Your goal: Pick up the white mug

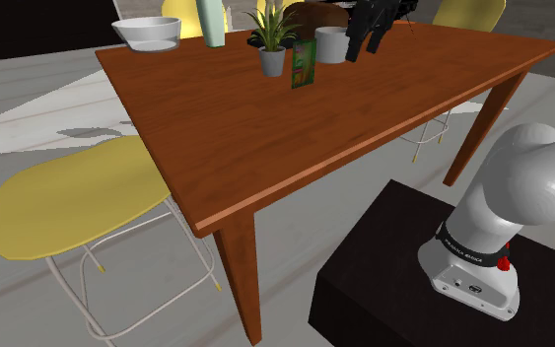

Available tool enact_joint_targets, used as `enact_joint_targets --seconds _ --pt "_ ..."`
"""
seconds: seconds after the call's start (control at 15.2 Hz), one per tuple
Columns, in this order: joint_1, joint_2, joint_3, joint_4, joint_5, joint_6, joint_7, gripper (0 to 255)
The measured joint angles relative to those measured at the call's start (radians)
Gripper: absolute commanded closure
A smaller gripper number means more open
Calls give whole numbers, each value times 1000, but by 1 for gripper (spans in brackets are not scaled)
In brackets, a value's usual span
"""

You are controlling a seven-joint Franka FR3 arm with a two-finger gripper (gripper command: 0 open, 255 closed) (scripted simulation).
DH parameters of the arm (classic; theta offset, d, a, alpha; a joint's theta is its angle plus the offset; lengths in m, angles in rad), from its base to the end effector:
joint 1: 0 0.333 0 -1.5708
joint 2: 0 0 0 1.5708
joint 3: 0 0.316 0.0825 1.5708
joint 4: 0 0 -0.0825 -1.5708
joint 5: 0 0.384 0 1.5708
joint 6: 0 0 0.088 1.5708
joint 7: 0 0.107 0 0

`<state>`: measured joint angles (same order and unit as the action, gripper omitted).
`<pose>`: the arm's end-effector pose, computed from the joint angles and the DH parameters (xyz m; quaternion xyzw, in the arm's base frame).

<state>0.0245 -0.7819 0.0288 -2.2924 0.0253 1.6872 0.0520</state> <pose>0.3190 0.0228 0.6308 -0.9961 0.0030 -0.0879 0.0068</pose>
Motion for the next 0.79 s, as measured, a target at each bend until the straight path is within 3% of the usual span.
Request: enact_joint_targets --seconds 0.26,0.79 --pt "-9 65 -22 47 -21 10 -31 0" --pt "-37 358 -101 315 -80 14 -150 0"
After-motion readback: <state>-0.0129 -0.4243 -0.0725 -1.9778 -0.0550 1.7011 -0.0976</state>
